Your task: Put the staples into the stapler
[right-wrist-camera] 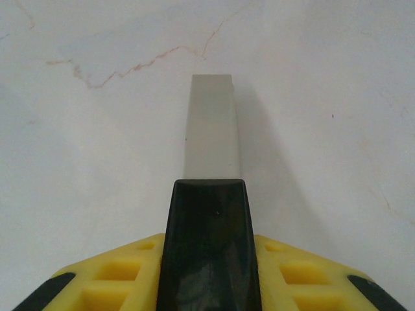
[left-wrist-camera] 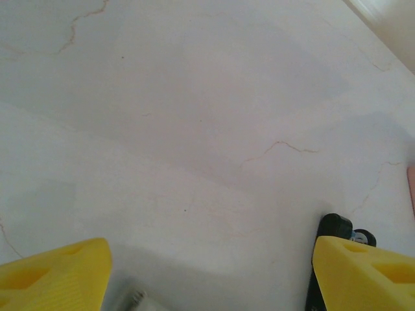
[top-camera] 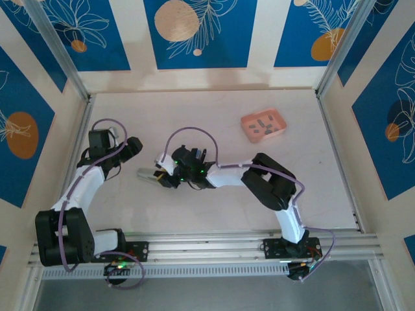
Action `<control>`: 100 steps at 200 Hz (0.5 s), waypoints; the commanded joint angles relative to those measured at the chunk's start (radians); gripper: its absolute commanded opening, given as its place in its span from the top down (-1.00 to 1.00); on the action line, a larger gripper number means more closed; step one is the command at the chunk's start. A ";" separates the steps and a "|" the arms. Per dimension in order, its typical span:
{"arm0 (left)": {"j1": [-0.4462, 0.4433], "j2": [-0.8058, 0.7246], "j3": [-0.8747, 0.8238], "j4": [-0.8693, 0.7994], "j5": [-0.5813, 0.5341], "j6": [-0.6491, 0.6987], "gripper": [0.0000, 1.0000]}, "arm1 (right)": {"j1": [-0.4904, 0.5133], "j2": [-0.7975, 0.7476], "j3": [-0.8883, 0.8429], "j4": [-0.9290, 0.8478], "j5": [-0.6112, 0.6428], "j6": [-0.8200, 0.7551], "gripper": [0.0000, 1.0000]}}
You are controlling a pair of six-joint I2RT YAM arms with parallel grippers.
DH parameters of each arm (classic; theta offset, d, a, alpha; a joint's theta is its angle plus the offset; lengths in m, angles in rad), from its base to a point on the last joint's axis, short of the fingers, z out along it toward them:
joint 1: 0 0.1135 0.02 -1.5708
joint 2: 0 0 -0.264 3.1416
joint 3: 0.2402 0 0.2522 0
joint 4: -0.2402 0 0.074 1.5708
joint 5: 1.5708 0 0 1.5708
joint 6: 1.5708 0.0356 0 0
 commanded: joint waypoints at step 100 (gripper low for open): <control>-0.159 0.016 0.084 0.032 0.073 0.117 -0.54 | -0.078 -0.499 -0.392 -0.109 -0.311 -0.256 0.56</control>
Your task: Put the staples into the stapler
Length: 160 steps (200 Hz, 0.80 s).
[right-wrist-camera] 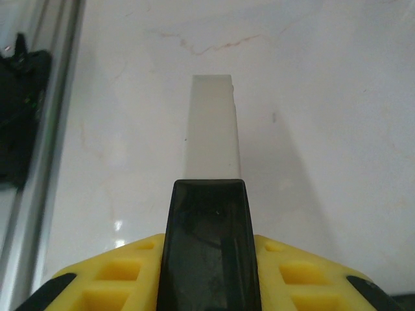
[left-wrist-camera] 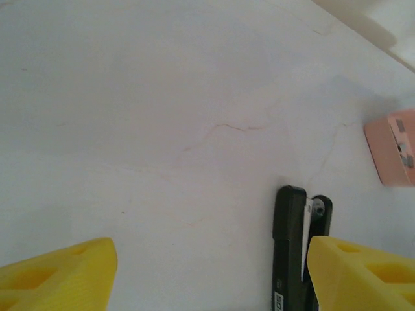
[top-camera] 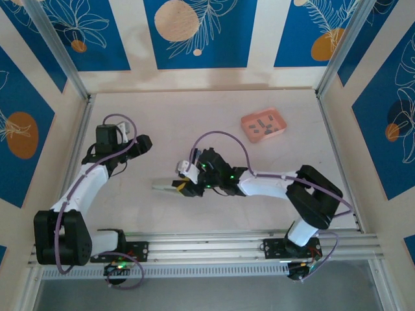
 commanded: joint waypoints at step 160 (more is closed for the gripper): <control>-0.183 0.121 0.073 0.114 0.114 0.136 -0.52 | -0.182 -0.129 -0.088 -0.320 -0.290 -0.351 0.62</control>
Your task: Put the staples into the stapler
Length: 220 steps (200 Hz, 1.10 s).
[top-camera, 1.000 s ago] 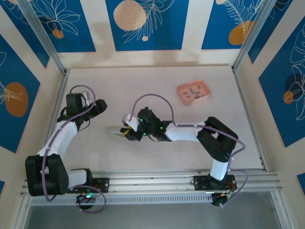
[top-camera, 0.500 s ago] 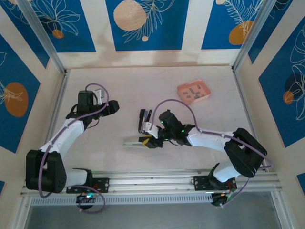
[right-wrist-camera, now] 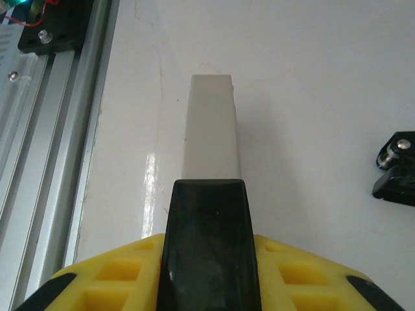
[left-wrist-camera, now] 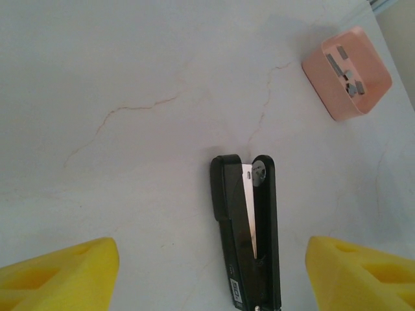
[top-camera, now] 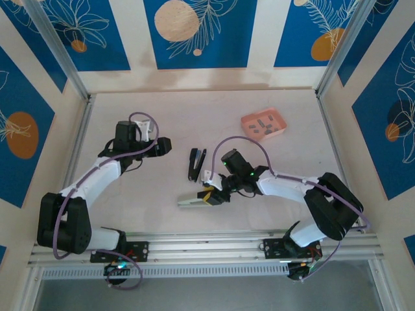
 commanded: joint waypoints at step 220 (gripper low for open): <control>-0.305 -0.104 0.073 -0.215 0.074 0.734 -0.33 | -0.193 -0.430 -0.335 0.404 0.147 0.804 -0.20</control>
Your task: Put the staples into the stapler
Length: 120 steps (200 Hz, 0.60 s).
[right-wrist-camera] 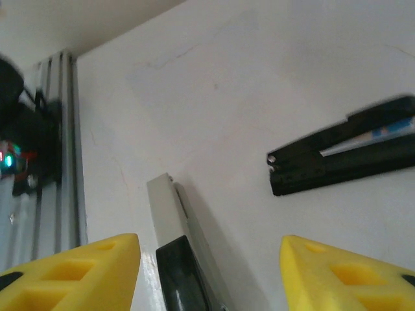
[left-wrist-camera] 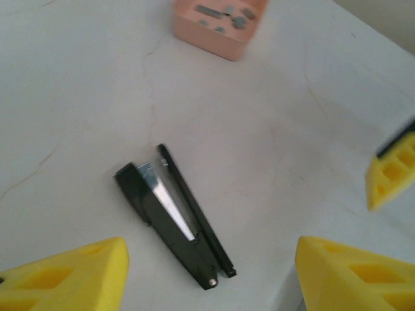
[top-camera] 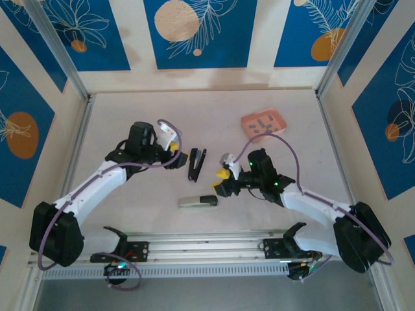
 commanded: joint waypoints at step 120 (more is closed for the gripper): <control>-0.422 0.345 0.221 -0.362 -0.082 0.561 -0.39 | -0.111 -0.329 -0.223 -0.095 0.169 0.403 -0.23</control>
